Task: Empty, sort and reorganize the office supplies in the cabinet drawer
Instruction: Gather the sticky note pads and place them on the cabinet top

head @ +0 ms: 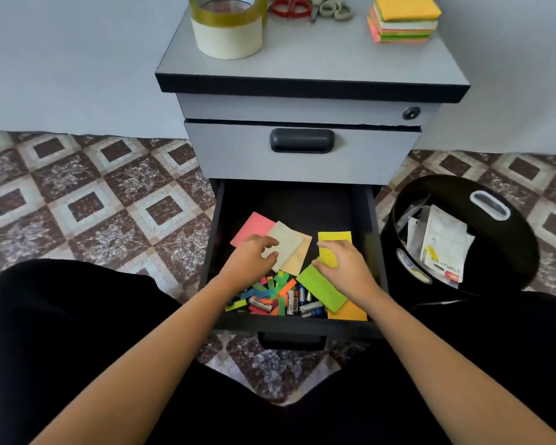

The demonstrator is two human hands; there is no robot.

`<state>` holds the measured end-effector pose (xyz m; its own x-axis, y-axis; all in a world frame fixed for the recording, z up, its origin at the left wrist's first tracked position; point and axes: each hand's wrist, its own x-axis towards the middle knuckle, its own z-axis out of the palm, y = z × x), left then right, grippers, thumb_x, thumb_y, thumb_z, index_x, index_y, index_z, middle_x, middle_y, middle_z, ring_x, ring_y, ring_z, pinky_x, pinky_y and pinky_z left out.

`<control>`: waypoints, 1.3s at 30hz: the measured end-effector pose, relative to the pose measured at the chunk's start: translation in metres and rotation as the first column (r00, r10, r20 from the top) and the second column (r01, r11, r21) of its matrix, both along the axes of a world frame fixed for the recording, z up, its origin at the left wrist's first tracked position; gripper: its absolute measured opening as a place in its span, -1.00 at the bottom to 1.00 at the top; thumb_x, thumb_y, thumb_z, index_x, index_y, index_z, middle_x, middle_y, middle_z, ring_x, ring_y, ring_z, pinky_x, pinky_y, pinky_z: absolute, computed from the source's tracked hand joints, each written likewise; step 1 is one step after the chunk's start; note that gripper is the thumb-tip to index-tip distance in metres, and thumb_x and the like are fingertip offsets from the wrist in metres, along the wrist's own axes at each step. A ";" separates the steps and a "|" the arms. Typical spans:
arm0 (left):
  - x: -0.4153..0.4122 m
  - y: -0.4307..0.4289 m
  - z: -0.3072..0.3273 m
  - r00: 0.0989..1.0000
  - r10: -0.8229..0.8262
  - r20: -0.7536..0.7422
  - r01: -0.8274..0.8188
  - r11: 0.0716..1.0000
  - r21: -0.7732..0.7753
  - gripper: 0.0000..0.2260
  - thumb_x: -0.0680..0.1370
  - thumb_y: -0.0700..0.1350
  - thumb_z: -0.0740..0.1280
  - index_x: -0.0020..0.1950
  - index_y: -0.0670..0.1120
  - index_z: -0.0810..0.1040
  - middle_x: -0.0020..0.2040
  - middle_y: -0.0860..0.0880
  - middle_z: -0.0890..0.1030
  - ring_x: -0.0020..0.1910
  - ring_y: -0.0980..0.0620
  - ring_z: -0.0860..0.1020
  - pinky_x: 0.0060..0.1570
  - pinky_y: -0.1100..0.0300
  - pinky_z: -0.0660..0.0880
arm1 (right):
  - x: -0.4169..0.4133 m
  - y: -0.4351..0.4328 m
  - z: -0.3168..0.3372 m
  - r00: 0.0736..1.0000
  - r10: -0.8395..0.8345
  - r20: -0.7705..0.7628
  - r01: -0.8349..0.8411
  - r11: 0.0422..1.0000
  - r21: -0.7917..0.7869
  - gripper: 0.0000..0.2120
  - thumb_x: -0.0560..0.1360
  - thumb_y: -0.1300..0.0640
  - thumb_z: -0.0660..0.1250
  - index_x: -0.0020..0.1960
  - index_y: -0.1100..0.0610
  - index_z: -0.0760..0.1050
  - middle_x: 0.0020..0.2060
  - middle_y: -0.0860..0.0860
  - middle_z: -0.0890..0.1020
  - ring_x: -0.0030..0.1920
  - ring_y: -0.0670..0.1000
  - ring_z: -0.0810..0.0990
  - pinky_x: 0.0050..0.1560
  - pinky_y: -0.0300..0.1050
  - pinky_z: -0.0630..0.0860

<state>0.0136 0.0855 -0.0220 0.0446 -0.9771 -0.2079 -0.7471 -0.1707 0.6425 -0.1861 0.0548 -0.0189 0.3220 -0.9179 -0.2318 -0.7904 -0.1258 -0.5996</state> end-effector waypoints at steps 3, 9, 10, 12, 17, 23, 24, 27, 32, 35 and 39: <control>-0.002 -0.003 -0.018 0.999 0.017 0.032 -0.019 0.998 0.061 -0.67 0.58 -0.10 0.24 0.34 -0.10 0.45 0.29 -0.10 0.45 0.12 -0.01 0.51 0.06 0.27 0.36 | -0.004 0.004 -0.024 0.992 0.002 -0.125 0.013 0.994 0.112 -0.45 0.49 -0.02 0.36 0.43 0.04 0.30 0.31 0.11 0.37 0.34 0.12 0.34 0.30 -0.05 0.33; -0.003 -0.018 -0.043 0.992 0.088 0.091 -0.098 0.989 0.110 -0.56 0.58 -0.10 0.23 0.45 -0.14 0.30 0.41 -0.15 0.29 0.26 -0.11 0.42 0.24 0.07 0.40 | -0.005 0.008 -0.047 0.906 0.055 -0.419 0.017 0.986 0.167 -0.21 0.47 -0.12 0.35 0.52 0.11 0.02 0.32 0.19 0.32 0.33 0.23 0.29 0.30 0.10 0.33; -0.005 -0.022 -0.045 0.990 0.095 0.100 -0.107 0.987 0.116 -0.54 0.59 -0.09 0.23 0.47 -0.15 0.26 0.42 -0.16 0.28 0.32 -0.12 0.36 0.28 0.06 0.37 | -0.004 0.008 -0.049 0.897 0.053 -0.440 0.020 0.987 0.161 -0.20 0.47 -0.13 0.35 0.52 0.13 0.01 0.33 0.19 0.32 0.33 0.22 0.29 0.30 0.10 0.32; -0.008 -0.030 -0.048 0.988 0.105 0.113 -0.119 0.984 0.130 -0.51 0.59 -0.08 0.22 0.49 -0.17 0.20 0.44 -0.18 0.25 0.38 -0.14 0.28 0.33 0.03 0.31 | -0.004 0.007 -0.050 0.884 0.048 -0.465 0.020 0.990 0.141 -0.18 0.46 -0.14 0.35 0.51 0.17 0.02 0.33 0.18 0.31 0.33 0.21 0.29 0.28 0.08 0.33; -0.018 -0.044 -0.060 0.966 0.108 0.236 -0.151 0.973 0.173 -0.42 0.59 0.02 0.22 0.51 -0.16 0.08 0.42 -0.20 0.27 0.38 -0.19 0.25 0.31 -0.06 0.28 | -0.002 -0.001 -0.047 0.892 -0.018 -0.452 0.073 0.992 0.105 -0.30 0.46 -0.10 0.38 0.43 0.19 0.18 0.30 0.16 0.32 0.31 0.20 0.31 0.24 0.09 0.35; -0.020 -0.054 -0.066 0.941 0.136 0.309 -0.214 0.949 0.232 -0.39 0.54 0.03 0.30 0.48 -0.16 0.14 0.35 -0.22 0.28 0.34 -0.21 0.27 0.29 -0.07 0.29 | -0.013 -0.028 -0.036 0.961 -0.165 -0.220 0.206 0.962 0.177 -0.70 0.56 0.15 0.27 0.25 0.21 0.40 0.12 0.19 0.54 0.10 0.20 0.51 0.01 -0.02 0.48; -0.020 -0.055 -0.066 0.948 0.164 0.272 -0.232 0.942 0.243 -0.43 0.53 0.02 0.32 0.45 -0.16 0.20 0.34 -0.22 0.29 0.31 -0.21 0.31 0.26 -0.05 0.34 | -0.016 -0.032 -0.034 0.962 -0.191 -0.195 0.226 0.959 0.174 -0.74 0.57 0.16 0.26 0.22 0.21 0.41 0.08 0.18 0.55 0.04 0.18 0.52 -0.04 -0.05 0.46; -0.021 -0.057 -0.062 0.952 0.294 0.087 -0.307 0.919 0.248 -0.57 0.55 -0.10 0.30 0.37 -0.19 0.29 0.33 -0.19 0.29 0.18 -0.18 0.46 0.07 0.09 0.46 | -0.022 -0.041 -0.030 0.955 -0.269 -0.125 0.286 0.946 0.155 -0.85 0.58 0.17 0.23 0.12 0.20 0.41 -0.04 0.12 0.51 -0.13 0.09 0.46 -0.17 -0.10 0.38; -0.035 -0.063 -0.061 0.924 0.377 -0.058 -0.351 0.901 0.256 -0.66 0.57 -0.18 0.22 0.32 -0.23 0.34 0.28 -0.22 0.41 0.11 -0.16 0.49 -0.07 0.14 0.39 | -0.024 -0.046 -0.026 0.929 -0.370 -0.009 0.369 0.924 0.102 -0.82 0.58 0.20 0.22 0.16 0.22 0.42 -0.07 0.11 0.51 -0.19 0.03 0.46 -0.36 -0.16 0.31; -0.049 -0.063 -0.061 0.919 0.395 -0.006 -0.376 0.881 0.288 -0.63 0.57 -0.16 0.21 0.35 -0.22 0.29 0.32 -0.24 0.33 0.27 -0.21 0.35 0.15 0.03 0.38 | -0.024 -0.047 -0.024 0.907 -0.416 0.067 0.410 0.907 0.093 -0.82 0.59 0.21 0.20 0.18 0.23 0.42 -0.07 0.07 0.51 -0.31 -0.09 0.41 -0.42 -0.24 0.30; -0.063 -0.061 -0.062 0.926 0.343 0.156 -0.374 0.886 0.273 -0.56 0.56 -0.07 0.23 0.37 -0.21 0.24 0.33 -0.24 0.29 0.32 -0.22 0.27 0.26 -0.04 0.29 | -0.026 -0.050 -0.021 0.871 -0.477 0.117 0.468 0.878 0.098 -0.82 0.59 0.21 0.21 0.17 0.23 0.42 -0.04 0.10 0.53 -0.23 -0.02 0.45 -0.39 -0.20 0.34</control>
